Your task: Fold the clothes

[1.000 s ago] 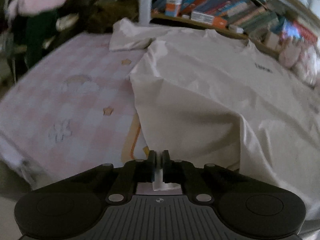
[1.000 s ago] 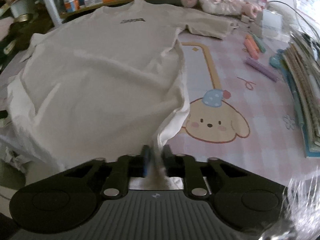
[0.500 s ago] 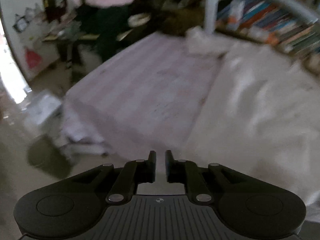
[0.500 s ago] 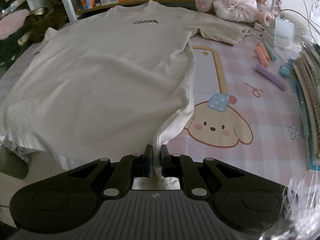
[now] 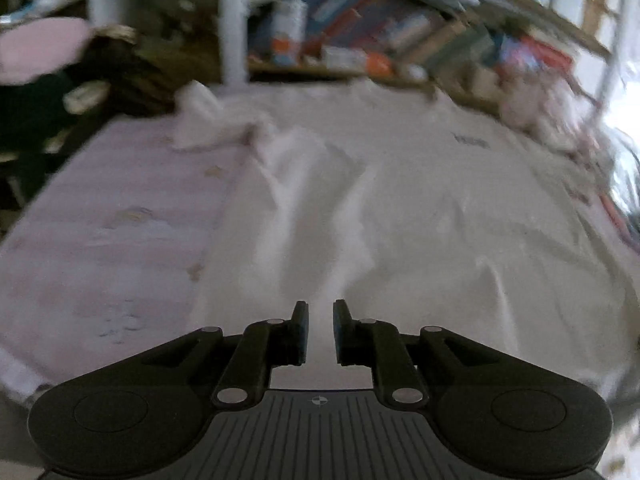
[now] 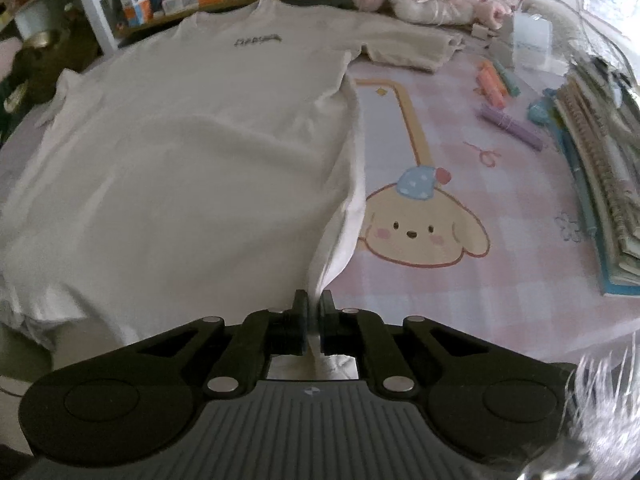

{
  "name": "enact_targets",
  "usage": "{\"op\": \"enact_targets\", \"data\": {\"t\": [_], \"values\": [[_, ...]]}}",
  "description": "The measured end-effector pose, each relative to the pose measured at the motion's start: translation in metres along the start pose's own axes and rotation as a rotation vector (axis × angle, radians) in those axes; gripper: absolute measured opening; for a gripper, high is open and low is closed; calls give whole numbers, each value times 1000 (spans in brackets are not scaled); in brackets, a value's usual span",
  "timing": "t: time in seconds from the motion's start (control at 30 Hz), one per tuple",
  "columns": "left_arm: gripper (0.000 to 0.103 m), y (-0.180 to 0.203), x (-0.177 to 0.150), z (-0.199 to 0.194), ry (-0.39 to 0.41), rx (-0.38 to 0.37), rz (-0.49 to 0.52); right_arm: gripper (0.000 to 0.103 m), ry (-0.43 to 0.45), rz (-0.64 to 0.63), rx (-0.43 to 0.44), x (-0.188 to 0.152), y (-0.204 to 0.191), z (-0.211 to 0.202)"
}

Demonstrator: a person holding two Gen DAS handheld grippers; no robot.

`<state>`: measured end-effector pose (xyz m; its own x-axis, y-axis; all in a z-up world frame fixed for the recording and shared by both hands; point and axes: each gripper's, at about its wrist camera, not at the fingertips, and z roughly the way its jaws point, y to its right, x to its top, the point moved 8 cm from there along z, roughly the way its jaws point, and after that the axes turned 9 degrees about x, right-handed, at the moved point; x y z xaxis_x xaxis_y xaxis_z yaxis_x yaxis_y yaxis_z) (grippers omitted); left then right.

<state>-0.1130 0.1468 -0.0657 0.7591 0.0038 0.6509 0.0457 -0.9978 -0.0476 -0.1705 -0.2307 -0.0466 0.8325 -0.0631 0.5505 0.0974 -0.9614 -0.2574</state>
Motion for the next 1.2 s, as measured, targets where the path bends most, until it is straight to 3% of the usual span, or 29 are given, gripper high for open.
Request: {"op": "enact_targets", "data": {"t": [0.07,0.1,0.17,0.37,0.47,0.53,0.6,0.7,0.83,0.9,0.97,1.0,1.03,1.2], "values": [[14,-1,-1,5,-14,-13,18,5,54,45,21,9,-1,-24],[19,-3,-1,6,-18,-16,23,5,85,65,23,14,-1,-37],[20,-7,-1,8,-25,-21,34,4,121,96,-16,21,4,-53],[23,-18,-2,14,-47,-38,65,7,36,130,-167,7,25,-28],[33,-32,-5,2,-22,-26,53,19,44,128,-197,3,27,-29],[38,-43,-9,-6,-7,-12,29,21,55,134,-191,1,27,-30],[50,-54,-12,-10,1,13,7,21,60,133,-184,4,26,-26],[59,-67,-15,-14,9,44,-19,29,68,112,-166,8,18,-14],[60,-71,-23,-10,-18,62,-37,30,60,92,-164,8,15,5],[57,-70,-27,-6,-39,64,-40,29,49,102,-170,5,19,13],[25,-69,-30,-4,-44,86,-38,24,41,110,-174,1,21,17],[8,-72,-30,-4,-39,99,-43,17,40,105,-178,0,21,18],[3,-76,-30,-3,-40,103,-55,10,35,100,-172,-1,20,18],[2,-97,-28,0,-47,132,-105,4,1,100,-67,-9,4,15]]}}
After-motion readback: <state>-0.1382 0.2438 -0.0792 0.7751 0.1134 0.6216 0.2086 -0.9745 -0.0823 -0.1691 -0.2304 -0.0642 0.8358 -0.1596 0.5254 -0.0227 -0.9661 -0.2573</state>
